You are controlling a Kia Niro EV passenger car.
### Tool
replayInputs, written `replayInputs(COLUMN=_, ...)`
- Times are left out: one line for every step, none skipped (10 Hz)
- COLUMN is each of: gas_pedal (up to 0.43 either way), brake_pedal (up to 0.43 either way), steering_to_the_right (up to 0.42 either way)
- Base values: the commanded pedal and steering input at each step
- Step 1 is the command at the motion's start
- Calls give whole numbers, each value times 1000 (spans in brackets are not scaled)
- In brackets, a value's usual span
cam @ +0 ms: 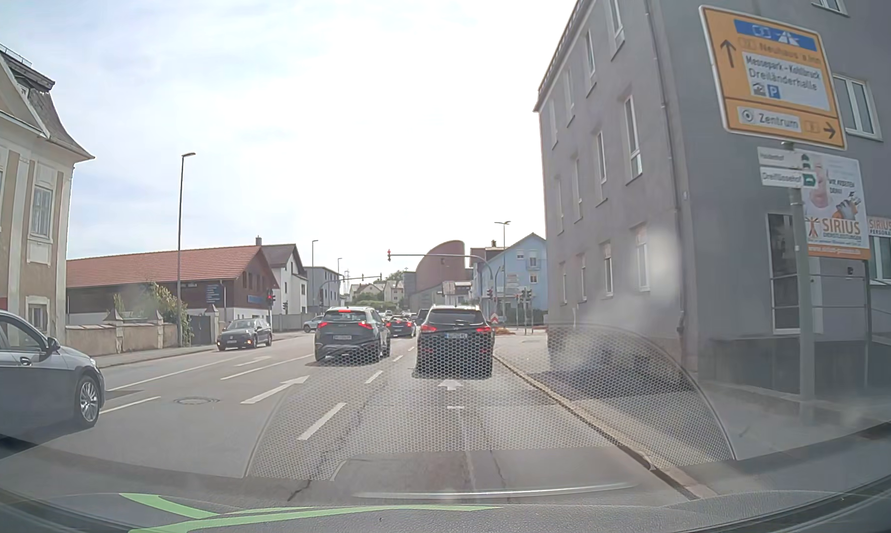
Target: Follow the waypoints while adhering to traffic rules and regulations
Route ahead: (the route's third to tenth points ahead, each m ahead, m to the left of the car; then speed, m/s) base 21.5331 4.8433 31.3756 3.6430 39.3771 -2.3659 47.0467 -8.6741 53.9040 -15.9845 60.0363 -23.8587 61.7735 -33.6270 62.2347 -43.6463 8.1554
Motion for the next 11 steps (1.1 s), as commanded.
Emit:
replayInputs(gas_pedal=0, brake_pedal=0, steering_to_the_right=0)
replayInputs(gas_pedal=0, brake_pedal=0, steering_to_the_right=0)
replayInputs(gas_pedal=0, brake_pedal=0, steering_to_the_right=0)
replayInputs(gas_pedal=0, brake_pedal=0, steering_to_the_right=0)
replayInputs(gas_pedal=0, brake_pedal=0, steering_to_the_right=0)
replayInputs(gas_pedal=0, brake_pedal=0, steering_to_the_right=0)
replayInputs(gas_pedal=0, brake_pedal=0, steering_to_the_right=0)
replayInputs(gas_pedal=0, brake_pedal=0, steering_to_the_right=0)
replayInputs(gas_pedal=0, brake_pedal=0, steering_to_the_right=0)
replayInputs(gas_pedal=0, brake_pedal=0, steering_to_the_right=0)
replayInputs(gas_pedal=0, brake_pedal=0, steering_to_the_right=0)
